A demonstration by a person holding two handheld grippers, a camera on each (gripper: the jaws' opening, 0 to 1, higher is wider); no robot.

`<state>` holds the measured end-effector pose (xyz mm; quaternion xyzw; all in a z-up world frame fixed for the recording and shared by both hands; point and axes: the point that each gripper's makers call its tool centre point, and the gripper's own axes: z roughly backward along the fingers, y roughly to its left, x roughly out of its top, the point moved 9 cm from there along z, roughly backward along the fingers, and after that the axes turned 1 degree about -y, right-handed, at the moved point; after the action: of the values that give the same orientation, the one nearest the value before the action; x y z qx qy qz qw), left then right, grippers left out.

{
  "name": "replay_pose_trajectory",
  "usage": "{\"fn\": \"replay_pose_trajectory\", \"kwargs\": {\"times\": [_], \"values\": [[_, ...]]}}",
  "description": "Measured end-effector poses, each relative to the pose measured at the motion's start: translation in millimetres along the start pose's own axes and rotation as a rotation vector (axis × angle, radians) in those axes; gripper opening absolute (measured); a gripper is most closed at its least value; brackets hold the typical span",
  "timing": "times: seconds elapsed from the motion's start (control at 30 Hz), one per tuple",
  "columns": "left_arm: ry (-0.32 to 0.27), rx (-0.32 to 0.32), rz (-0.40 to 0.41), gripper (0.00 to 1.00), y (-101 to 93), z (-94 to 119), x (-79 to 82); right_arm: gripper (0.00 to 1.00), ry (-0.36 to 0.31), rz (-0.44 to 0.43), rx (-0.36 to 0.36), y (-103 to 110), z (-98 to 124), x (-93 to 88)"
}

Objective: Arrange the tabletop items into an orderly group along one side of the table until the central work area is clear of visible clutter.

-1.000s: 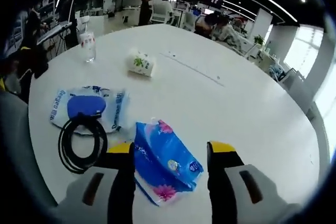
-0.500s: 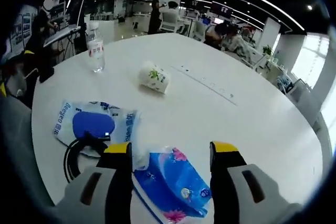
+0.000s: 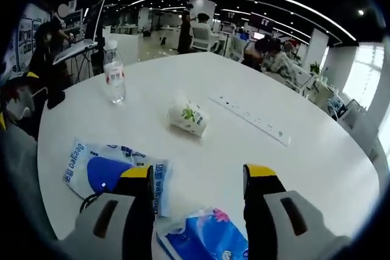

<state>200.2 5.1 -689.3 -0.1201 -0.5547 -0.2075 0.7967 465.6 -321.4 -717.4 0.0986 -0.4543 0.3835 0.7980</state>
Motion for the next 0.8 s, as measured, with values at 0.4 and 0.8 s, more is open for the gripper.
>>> {"fn": "replay_pose_trajectory", "kwargs": {"times": [0.4, 0.8], "values": [[0.013, 0.006, -0.008, 0.99, -0.4, -1, -1.0, 0.59, -0.041, 0.007, 0.022, 5, -25, 19.4], [0.045, -0.006, -0.018, 0.97, -1.6, -4, -3.1, 0.59, -0.063, 0.012, 0.036, 5, -50, 34.1]]}}
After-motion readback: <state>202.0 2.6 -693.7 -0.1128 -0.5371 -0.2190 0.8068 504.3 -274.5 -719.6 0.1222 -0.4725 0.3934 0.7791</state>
